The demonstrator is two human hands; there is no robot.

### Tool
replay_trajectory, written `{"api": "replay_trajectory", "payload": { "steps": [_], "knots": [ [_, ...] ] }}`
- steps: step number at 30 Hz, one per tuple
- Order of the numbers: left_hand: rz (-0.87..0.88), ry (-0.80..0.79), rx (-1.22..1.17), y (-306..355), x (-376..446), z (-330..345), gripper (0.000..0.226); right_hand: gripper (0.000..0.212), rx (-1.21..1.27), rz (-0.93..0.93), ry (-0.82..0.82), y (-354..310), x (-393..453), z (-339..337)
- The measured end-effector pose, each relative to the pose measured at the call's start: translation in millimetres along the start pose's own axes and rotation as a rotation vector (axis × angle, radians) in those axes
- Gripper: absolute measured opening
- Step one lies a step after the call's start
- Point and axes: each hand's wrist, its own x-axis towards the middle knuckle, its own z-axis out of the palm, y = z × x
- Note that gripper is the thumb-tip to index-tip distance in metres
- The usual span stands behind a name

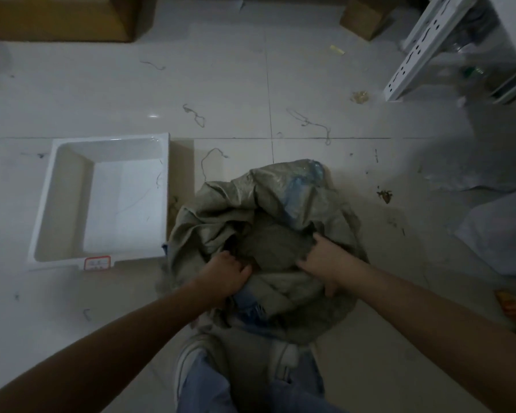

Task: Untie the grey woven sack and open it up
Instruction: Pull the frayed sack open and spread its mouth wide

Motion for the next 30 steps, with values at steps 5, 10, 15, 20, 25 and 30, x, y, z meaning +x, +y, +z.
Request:
{"api": "replay_trajectory", "payload": {
  "steps": [5, 10, 15, 20, 25, 30],
  "knots": [
    [-0.041, 0.297, 0.023, -20.7, -20.0, 11.4, 0.074, 0.029, 0.117, 0.116, 0.352, 18.9, -19.1, 15.6],
    [-0.133, 0.563, 0.251, -36.9, -37.1, 16.6, 0.049, 0.025, 0.261, 0.487, 0.806, 4.2, -21.6, 48.3],
    [-0.099, 0.223, 0.22, -37.2, -41.7, 25.9, 0.05, 0.066, 0.607, 0.452, 0.281, -14.8, -11.8, 58.1],
    [-0.109, 0.136, -0.17, -32.8, -38.4, -11.0, 0.042, 0.069, 1.137, 0.194, 0.31, -9.9, -17.9, 17.6],
    [-0.261, 0.398, -0.108, -21.6, 24.7, -52.1, 0.035, 0.051, 0.548, 0.162, 0.493, 20.5, 16.8, -20.1],
    [-0.211, -0.28, 0.285, -15.8, 67.2, -42.8, 0.067, 0.113, 0.145, 0.298, -0.079, 30.8, 45.8, -25.1]
  ]
}}
